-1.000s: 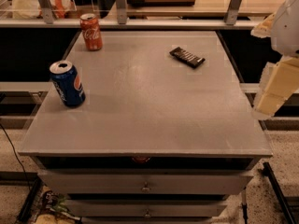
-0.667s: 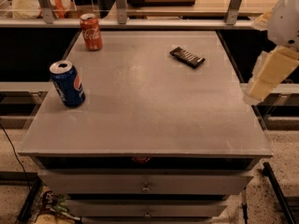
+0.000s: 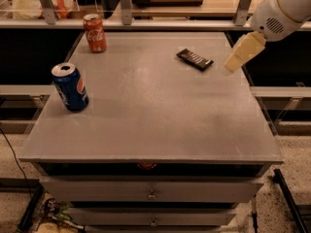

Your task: Move rxbar chocolate near pepsi can

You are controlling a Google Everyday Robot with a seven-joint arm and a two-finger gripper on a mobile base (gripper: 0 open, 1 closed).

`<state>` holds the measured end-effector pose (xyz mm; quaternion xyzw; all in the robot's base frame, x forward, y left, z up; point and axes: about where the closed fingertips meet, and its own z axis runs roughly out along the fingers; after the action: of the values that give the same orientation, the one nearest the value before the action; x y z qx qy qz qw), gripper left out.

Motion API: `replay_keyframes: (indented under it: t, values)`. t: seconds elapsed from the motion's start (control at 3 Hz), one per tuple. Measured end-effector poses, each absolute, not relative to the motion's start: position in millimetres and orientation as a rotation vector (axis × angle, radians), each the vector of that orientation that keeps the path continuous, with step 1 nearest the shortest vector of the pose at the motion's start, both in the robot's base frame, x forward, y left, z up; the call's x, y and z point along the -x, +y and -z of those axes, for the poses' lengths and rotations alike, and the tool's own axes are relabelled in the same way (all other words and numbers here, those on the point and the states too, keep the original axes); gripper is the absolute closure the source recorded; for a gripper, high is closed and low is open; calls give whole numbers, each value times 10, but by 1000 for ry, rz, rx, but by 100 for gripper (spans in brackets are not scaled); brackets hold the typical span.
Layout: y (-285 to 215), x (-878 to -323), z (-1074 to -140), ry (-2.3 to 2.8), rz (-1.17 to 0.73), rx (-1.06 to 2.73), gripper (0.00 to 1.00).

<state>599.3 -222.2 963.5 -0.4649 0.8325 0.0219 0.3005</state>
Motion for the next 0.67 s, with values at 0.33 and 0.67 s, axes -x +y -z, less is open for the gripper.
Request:
replay_keyframes:
  t: [0.33, 0.67]
  values:
    - [-2218, -5987, -9640, 2208, -57, 1237, 0]
    - [-2091, -6275, -9437, 2207, -138, 1176, 0]
